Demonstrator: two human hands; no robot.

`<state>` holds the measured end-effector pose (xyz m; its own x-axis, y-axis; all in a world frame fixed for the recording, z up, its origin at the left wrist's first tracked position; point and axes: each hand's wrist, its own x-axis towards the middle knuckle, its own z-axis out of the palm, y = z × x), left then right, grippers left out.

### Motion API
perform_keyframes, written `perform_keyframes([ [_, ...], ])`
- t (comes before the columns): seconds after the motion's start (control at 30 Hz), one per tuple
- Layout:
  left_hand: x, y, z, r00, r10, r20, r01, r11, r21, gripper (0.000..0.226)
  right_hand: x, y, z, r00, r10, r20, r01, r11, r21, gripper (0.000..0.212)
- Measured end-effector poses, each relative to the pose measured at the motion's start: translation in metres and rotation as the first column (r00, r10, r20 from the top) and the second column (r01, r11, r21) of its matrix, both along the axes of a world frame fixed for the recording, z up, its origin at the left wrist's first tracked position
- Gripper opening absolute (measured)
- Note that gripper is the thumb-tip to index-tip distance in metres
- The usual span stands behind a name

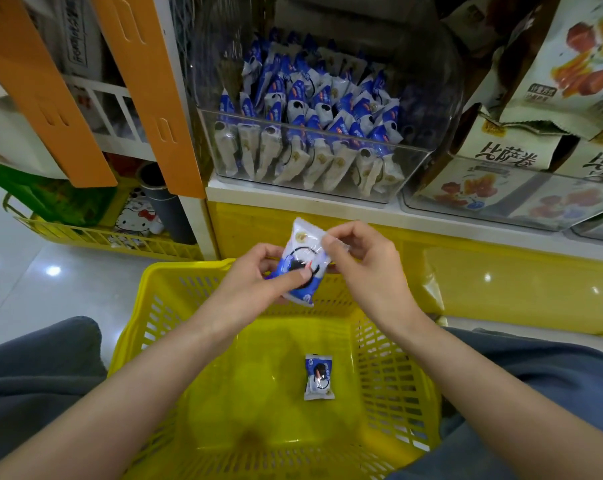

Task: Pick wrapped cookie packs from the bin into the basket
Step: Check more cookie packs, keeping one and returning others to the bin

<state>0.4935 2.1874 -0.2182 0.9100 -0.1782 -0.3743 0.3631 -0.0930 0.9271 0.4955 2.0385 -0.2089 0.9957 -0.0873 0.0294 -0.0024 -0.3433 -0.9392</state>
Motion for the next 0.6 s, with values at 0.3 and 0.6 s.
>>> perform_keyframes([
  [0.3,0.007,0.008,0.011,0.958,0.288,0.022,-0.272,0.926,-0.262,0.013,0.000,0.001,0.013,0.949,0.163,-0.271,-0.032,0.902,0.430,0.025],
  [0.6,0.006,0.000,0.026,0.967,0.224,-0.125,-0.256,0.834,-0.488,0.025,-0.006,0.021,0.019,0.936,0.286,-0.206,-0.208,0.920,0.334,0.012],
])
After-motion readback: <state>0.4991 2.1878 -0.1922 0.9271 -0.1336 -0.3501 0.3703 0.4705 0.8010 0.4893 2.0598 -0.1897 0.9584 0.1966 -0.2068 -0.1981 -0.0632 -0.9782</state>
